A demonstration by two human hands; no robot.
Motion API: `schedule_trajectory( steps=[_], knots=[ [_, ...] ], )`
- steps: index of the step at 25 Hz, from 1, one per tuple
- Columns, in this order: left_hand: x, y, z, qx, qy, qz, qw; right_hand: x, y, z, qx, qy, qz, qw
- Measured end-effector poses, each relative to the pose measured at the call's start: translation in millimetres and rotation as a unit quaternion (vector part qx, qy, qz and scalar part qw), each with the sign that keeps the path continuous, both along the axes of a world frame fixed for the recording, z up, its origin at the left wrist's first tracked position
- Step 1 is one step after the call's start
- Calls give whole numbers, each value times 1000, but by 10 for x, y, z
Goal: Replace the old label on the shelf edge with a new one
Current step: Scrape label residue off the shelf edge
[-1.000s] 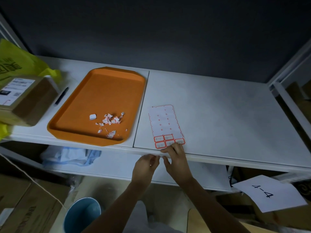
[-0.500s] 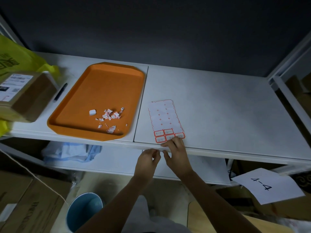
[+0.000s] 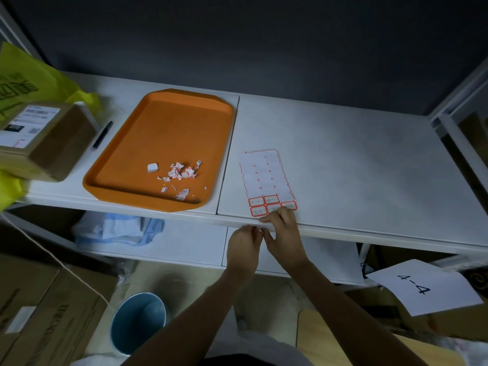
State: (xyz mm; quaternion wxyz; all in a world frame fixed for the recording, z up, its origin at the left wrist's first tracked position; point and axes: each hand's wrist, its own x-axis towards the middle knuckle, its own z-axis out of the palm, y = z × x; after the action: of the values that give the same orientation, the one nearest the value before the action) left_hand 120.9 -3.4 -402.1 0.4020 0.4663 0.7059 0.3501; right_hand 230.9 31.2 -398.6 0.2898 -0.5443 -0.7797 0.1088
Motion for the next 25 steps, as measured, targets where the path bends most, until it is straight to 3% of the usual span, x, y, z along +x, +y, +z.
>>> schedule_trajectory(
  steps=[10,18,22,25],
  knots=[
    [-39,-8,-1,55,81,-8,995,10,0,17,17,2,11,1000],
    [-171,-3,-23,20,139,-53,989,-8,0,-7,15,-6,-1,1000],
    [-179,33,-9,-1,234,-109,966,-13,-3,-3,9,-9,-4,1000],
    [-142,47,-8,-25,252,-109,961,-11,-1,-11,11,-6,-5,1000]
  ],
)
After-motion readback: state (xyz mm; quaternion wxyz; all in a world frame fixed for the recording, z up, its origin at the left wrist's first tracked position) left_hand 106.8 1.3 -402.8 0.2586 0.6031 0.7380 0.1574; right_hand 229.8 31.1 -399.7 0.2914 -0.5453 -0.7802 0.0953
